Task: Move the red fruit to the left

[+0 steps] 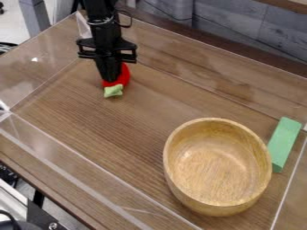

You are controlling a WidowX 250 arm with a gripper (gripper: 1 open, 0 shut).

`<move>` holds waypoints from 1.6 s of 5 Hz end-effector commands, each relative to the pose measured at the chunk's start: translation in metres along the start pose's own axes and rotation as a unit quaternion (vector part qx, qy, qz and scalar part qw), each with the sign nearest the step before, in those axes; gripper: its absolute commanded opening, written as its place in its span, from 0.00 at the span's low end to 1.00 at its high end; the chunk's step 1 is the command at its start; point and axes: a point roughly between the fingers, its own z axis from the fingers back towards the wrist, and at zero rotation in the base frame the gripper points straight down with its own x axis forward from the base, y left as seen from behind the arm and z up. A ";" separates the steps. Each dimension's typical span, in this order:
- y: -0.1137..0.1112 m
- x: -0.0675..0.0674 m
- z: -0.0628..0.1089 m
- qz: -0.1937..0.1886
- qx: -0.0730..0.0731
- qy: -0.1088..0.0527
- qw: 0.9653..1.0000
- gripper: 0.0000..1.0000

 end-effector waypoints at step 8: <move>-0.017 0.012 -0.003 0.063 -0.025 0.032 0.997 1.00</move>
